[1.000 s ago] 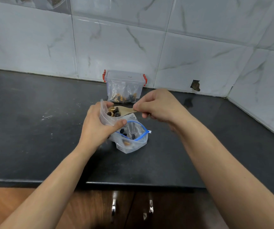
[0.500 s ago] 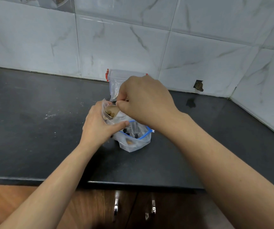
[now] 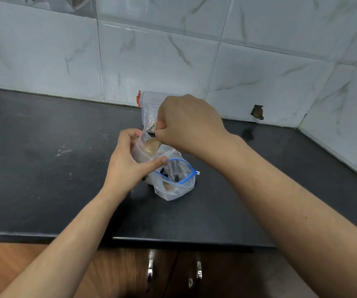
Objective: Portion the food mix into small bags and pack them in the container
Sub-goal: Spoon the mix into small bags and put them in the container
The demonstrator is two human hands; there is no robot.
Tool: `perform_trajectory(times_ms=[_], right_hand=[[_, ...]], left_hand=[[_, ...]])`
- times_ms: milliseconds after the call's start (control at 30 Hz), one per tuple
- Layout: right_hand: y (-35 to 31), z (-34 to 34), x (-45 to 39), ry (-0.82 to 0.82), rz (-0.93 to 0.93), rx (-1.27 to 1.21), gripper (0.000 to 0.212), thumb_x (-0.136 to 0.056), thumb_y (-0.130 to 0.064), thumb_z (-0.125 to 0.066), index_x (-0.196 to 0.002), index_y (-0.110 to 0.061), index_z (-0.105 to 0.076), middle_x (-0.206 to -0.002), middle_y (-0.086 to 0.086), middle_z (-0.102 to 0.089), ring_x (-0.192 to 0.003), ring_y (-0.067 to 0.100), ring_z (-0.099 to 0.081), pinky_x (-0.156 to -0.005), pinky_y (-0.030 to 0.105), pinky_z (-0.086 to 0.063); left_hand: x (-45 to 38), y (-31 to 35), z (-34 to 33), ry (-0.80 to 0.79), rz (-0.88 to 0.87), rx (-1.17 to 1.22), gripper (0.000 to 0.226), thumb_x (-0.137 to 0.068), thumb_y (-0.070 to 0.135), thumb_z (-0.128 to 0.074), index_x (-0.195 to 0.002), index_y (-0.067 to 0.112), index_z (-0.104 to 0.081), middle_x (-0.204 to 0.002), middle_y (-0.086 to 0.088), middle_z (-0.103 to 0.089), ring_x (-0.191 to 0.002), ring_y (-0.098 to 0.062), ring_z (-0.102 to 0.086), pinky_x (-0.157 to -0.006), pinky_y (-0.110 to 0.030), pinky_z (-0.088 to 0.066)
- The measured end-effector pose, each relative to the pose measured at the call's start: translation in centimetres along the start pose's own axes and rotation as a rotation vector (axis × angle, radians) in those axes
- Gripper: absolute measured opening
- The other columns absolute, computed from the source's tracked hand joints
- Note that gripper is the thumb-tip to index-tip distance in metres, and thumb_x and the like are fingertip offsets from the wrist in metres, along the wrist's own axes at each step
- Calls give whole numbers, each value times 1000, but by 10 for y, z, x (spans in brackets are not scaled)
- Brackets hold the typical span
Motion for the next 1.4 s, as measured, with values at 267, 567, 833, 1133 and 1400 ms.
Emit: perform_trajectory(times_ms=[267,567,833,1133,1400], right_hand=[[20,-3,0,-5,-73,-192,10,-76,-19,-62,-81,-14,-69,-78,5,-69,-76,24,-63,-61,31,-47],[91,-56,57,-262,-433,-387,14,-74,-22,-67,-62,-17,-71,-56,-2,-66,-55,12,-57,-55,23,-43],[51,-103,61,-26,-199,0,23,-94,-26,-46,-99,-21,-67,-98,1,-69,-91,28,-62,-63,30,-37],[43,-126,72,-104,-366,-195,22,-91,-20,-47,-97,-15,-67,-97,9,-68,-91,36,-62,-65,32,-40],[65,-151,73,-177,-675,-717,21,-80,-14,-54,-62,-6,-61,-60,3,-59,-63,19,-54,-57,27,-41]], left_hand=[[-1,4,5,59,-32,-71,59,-62,27,-87,-99,21,-41,-90,16,-53,-83,7,-53,-72,-18,-43],[9,-15,-2,-214,281,-41,63,-62,25,-88,-104,15,-42,-87,4,-56,-70,-8,-54,-55,-21,-42],[8,-23,-4,-176,343,-43,53,-69,17,-79,-107,18,-42,-94,-5,-58,-75,-19,-56,-68,-40,-51],[4,-15,-16,-99,448,405,44,-72,2,-69,-103,22,-46,-91,-3,-54,-68,-15,-58,-48,-25,-49],[6,-9,-16,-115,364,342,54,-65,7,-70,-112,18,-46,-92,-3,-55,-71,-14,-60,-51,-23,-51]])
Point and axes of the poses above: each hand's wrist, its own x-axis away from the middle knuckle, its own z-axis out of the back of the hand, y = z × x, the point moved 6 cm from there along -x, towards the middle knuckle
